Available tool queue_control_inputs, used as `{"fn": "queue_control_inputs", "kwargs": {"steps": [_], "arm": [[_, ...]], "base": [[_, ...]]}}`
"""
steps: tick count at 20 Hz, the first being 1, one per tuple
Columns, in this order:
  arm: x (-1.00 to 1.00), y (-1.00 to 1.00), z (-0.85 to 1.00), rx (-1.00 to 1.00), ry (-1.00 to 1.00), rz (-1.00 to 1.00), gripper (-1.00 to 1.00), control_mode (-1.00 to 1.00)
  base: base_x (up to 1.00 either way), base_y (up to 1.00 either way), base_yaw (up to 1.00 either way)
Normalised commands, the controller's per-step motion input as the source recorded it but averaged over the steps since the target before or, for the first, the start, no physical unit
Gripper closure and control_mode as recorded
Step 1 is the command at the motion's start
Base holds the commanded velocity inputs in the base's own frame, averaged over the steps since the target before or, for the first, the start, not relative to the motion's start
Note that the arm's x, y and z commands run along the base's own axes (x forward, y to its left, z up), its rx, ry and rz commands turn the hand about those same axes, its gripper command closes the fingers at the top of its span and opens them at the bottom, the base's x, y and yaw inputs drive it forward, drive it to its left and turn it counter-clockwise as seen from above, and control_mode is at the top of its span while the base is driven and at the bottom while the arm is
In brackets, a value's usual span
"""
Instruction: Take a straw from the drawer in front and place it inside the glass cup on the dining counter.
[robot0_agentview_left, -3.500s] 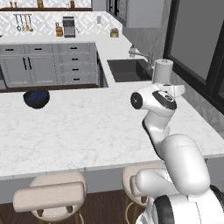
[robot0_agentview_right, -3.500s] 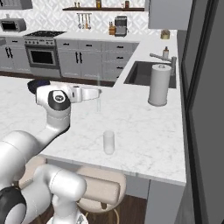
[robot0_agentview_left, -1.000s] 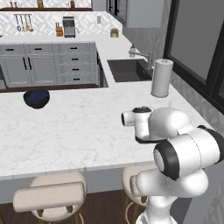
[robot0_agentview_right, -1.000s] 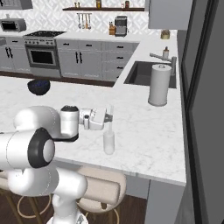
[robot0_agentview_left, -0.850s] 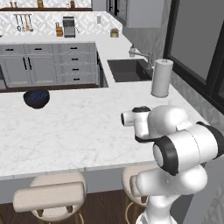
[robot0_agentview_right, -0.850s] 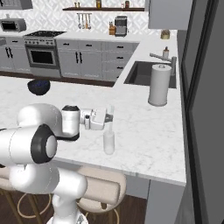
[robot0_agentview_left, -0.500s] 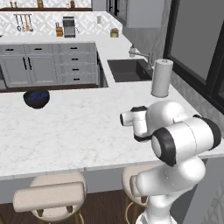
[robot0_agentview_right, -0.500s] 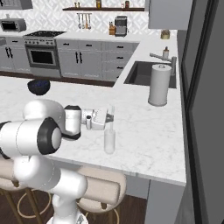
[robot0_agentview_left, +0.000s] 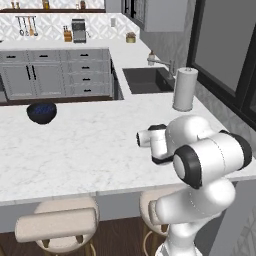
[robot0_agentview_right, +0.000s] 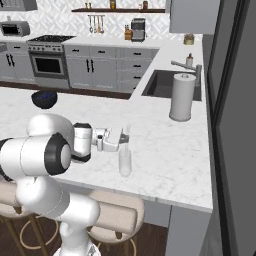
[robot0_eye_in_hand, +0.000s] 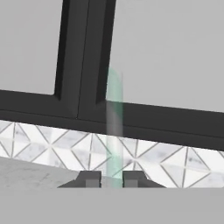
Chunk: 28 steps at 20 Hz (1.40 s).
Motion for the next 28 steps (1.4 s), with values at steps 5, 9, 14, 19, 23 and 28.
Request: {"fn": "queue_control_inputs", "kwargs": {"steps": [5, 9, 14, 19, 23, 28], "arm": [[-0.12, -0.12, -0.29, 0.00, 0.00, 0.00, 1.00, -1.00], [0.00, -0.09, -0.35, 0.00, -0.02, 0.00, 1.00, -1.00], [0.00, -0.01, -0.33, 0.00, -0.03, 0.00, 1.00, -1.00], [0.00, 0.00, -0.31, 0.00, -0.04, 0.00, 1.00, -1.00], [-0.14, 0.11, -0.11, 0.00, -0.07, 0.00, -1.00, -1.00], [-0.30, 0.10, 0.00, 0.00, -0.08, 0.00, -1.00, -1.00]], "base": [[0.00, 0.00, 0.00], [0.00, 0.00, 0.00], [0.00, 0.00, 0.00], [0.00, 0.00, 0.00], [0.00, 0.00, 0.00], [0.00, 0.00, 0.00]]}}
